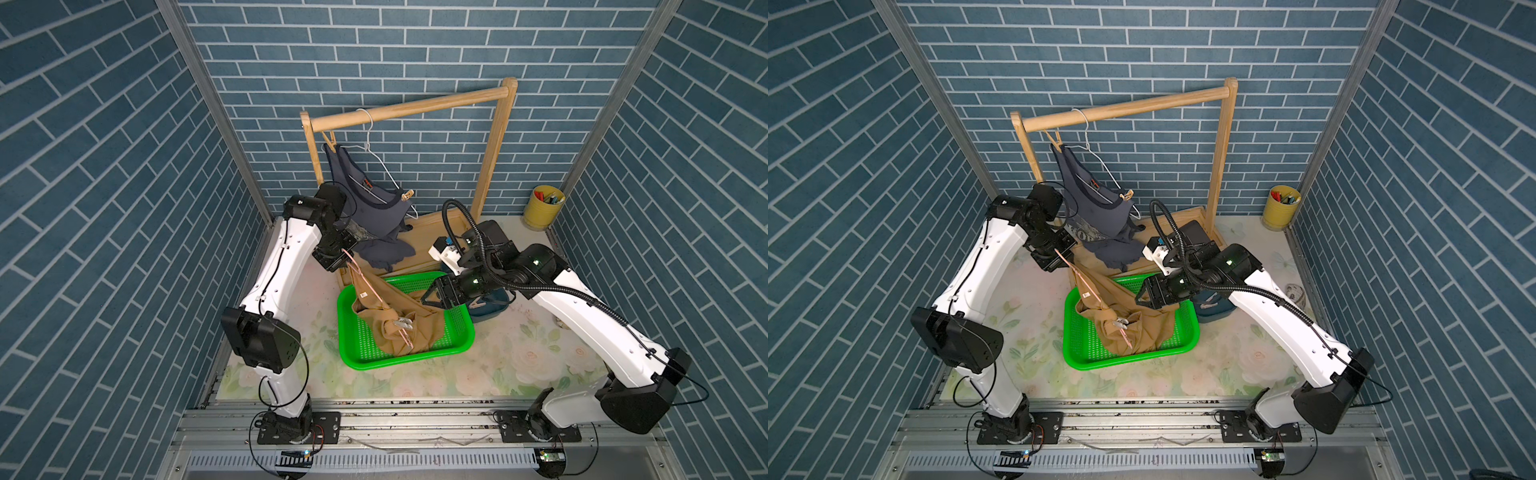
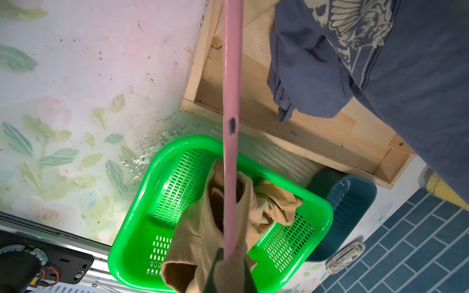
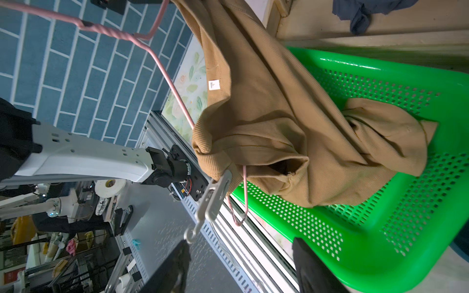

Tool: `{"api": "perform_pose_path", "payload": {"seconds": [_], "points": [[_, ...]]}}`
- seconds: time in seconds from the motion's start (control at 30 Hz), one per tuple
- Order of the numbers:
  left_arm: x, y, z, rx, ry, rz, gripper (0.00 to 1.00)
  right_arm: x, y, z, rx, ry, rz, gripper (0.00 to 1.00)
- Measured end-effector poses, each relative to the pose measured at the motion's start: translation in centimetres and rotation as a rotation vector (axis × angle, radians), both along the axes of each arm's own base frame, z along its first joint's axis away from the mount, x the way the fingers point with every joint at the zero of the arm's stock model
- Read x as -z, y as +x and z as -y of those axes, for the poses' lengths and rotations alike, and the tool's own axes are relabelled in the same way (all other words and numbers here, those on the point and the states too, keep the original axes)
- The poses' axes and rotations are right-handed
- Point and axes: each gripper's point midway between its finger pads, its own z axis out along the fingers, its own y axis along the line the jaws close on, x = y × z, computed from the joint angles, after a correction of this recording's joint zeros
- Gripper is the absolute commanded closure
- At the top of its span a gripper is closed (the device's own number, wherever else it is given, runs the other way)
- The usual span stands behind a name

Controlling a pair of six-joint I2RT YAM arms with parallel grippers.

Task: Remove the clothespins securing tank tops to the hanger
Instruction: Adjust the hanger.

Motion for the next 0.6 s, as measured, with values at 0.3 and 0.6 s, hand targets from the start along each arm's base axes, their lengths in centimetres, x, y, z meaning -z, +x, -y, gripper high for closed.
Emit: {"api": "perform_pose_path", "payload": {"seconds": [0.3, 0.6], "points": [[-1.9, 0.4, -0.4, -0.098, -0.04, 0.115, 1.0, -0.3, -1.4, -2.4, -0.051, 0.116, -0.046, 0.33], [-1.0, 0.9, 0.2, -0.114, -0.087, 0.104, 1.0, 1.3, -1.3, -3.9, -0.089, 0.114, -0.077, 0.34]]}}
